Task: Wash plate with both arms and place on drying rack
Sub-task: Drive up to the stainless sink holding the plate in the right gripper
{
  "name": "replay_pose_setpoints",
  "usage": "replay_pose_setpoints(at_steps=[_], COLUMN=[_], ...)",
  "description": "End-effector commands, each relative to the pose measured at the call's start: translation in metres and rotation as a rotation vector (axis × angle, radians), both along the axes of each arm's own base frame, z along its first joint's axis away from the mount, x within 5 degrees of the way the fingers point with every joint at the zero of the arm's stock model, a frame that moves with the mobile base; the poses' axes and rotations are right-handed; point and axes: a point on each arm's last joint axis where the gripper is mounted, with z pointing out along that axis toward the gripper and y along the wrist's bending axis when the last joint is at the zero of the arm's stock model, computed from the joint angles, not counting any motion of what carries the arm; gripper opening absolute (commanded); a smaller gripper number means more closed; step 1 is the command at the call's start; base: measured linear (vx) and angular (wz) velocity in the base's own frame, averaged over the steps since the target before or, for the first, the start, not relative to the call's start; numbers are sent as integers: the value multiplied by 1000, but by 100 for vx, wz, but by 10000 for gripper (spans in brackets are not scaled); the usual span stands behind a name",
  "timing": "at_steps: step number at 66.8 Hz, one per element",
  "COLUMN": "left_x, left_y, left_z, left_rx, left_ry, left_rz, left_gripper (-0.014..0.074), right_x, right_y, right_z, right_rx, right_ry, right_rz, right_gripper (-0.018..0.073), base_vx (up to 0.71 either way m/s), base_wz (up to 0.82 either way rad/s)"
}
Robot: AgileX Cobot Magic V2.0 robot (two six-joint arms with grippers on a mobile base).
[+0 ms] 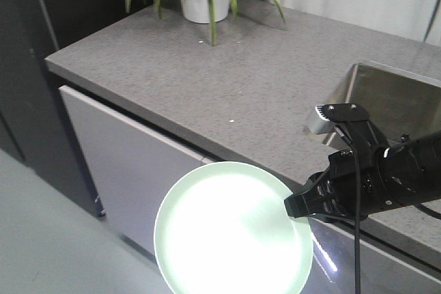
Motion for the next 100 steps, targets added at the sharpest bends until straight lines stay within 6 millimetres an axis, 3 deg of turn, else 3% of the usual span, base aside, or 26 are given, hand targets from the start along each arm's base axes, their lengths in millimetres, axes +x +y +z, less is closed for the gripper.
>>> replay_pose_setpoints(at_steps=[1,100], left_x=[-3,-3], left_y=[0,0], left_z=[17,17], left_rx=[-4,-4], left_ry=[-117,-117], left_rz=[-6,-6], left_gripper=[-6,-6], right_x=[0,0], right_y=[2,2], right_z=[16,16], right_rx=[49,49], right_ry=[-61,-61], right_rz=[-16,-16], right_gripper=[-1,-1], base_vx=[8,7], base_wz=[-33,-27])
